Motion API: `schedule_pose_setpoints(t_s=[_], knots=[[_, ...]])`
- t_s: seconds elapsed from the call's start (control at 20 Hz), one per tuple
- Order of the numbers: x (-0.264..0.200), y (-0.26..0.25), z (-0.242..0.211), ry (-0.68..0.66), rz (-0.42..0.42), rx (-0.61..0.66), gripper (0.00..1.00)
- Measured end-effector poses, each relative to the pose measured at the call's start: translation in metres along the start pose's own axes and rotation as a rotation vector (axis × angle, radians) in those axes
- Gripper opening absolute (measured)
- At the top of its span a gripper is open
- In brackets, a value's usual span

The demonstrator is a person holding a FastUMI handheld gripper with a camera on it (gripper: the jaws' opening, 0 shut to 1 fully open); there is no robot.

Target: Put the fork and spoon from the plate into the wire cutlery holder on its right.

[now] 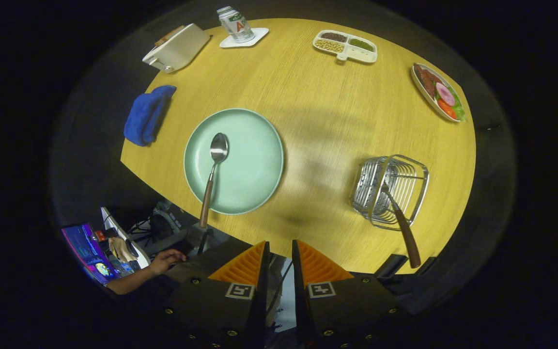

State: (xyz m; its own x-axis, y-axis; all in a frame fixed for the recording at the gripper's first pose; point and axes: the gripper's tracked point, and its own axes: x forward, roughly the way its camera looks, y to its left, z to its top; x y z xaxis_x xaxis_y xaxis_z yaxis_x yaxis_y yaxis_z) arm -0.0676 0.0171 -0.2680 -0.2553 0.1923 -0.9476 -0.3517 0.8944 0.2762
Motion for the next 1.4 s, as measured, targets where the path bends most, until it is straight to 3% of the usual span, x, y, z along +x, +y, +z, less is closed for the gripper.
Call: schedule_pose_setpoints(t_s=[0.65,1.4], knots=[[0.053,0.104,0.020,0.028,0.115,-0.055,0.26],[0.107,0.116,0.041,0.087,0.086,-0.012,0.26]])
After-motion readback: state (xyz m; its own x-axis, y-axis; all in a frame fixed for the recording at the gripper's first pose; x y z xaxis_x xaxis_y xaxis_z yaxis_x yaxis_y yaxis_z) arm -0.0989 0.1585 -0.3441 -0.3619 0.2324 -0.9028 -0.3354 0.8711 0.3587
